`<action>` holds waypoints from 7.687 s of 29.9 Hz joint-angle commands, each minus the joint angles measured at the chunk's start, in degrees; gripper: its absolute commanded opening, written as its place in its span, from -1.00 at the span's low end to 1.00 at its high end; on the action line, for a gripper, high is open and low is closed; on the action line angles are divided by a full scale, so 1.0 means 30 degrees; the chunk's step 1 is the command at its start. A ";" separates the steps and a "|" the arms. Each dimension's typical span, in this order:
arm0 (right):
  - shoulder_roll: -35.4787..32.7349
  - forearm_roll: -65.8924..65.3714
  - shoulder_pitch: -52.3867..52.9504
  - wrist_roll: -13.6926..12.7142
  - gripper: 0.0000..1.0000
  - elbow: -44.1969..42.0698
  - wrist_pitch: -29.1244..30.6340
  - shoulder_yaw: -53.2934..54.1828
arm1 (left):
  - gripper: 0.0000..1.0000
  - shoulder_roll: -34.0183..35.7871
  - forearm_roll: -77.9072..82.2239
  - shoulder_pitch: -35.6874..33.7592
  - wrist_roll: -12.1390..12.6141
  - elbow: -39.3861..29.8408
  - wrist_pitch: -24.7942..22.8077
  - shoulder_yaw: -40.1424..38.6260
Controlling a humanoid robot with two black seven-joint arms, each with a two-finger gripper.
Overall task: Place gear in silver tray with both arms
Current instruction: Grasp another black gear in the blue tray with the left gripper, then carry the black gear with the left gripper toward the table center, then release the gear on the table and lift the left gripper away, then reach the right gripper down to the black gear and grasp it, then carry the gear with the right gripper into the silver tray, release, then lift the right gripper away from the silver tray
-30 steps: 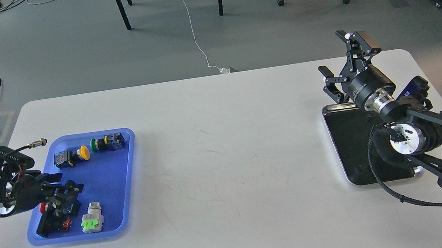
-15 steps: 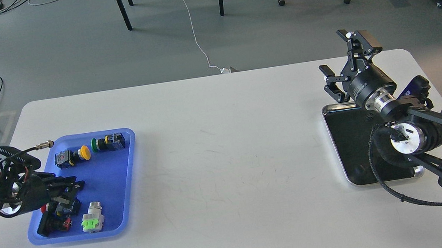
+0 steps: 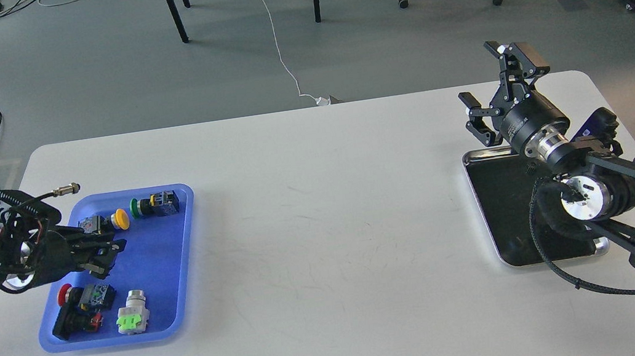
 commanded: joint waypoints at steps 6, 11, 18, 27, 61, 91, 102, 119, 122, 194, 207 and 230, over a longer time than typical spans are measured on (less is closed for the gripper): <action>-0.0029 -0.0002 0.0033 0.0004 0.95 -0.0037 0.0001 0.0030 | -0.57 -0.0086 -0.0004 -0.2645 -0.0005 -0.5085 -0.1253 0.0002; -0.0321 0.0027 -0.0025 0.0004 0.95 -0.0125 0.0001 0.0030 | -0.57 -0.2099 -0.0004 -0.4520 -0.0005 -0.6935 -0.3451 0.0060; -0.1083 0.0115 -0.0317 0.0004 0.96 -0.0271 0.0438 0.0118 | -0.56 -0.6581 -0.0004 -0.7068 -0.0005 -0.6498 -0.4351 0.1843; -0.2225 0.0435 -0.1489 0.0004 0.97 -0.0389 0.2575 0.0732 | -0.56 -1.2589 -0.0004 -0.8391 -0.0005 -0.2285 -0.4351 0.3897; -0.2958 0.1258 -0.2135 0.0004 0.97 -0.0506 0.3634 0.0880 | 0.03 -1.5292 -0.0004 -0.6398 -0.0005 0.5280 -0.2518 0.6184; -0.4628 -1.5488 0.4565 0.0004 0.97 0.2539 0.3868 -0.5351 | 0.96 -0.8437 -2.4708 0.0450 -0.0005 -0.0137 -0.2254 -0.5352; -0.1411 -2.2878 1.3621 0.0004 0.98 0.3771 0.3780 -1.5987 | 0.96 -0.7265 -2.7139 0.3767 -0.0005 -0.2131 -0.2166 -0.8962; 0.6942 -2.5578 1.4419 0.0004 0.91 -0.0446 -0.1375 -2.2880 | 0.96 -0.7147 -2.7198 0.3826 -0.0005 -0.2864 -0.2078 -0.8992; 0.7206 -2.5549 1.4038 0.0004 0.89 -0.0711 -0.1464 -2.2880 | 0.96 -0.7176 -2.7198 0.3826 -0.0005 -0.2864 -0.2049 -0.8963; 0.6860 -2.5402 1.3945 0.0004 -0.64 -0.2471 -0.2636 -2.3232 | 0.96 -0.7147 -2.7198 0.4119 -0.0005 -0.2951 -0.2137 -0.8992; -0.1458 -2.7860 1.5211 0.0004 -0.63 0.0490 -0.2519 -2.3378 | 0.96 -0.7176 -2.7198 0.4148 -0.0005 -0.3128 -0.2137 -0.8963; -0.5007 -2.7688 1.1195 0.0004 0.94 0.0519 -0.3193 -2.0456 | 0.96 -0.7177 -2.7198 0.4148 -0.0005 -0.3480 -0.2078 -0.8962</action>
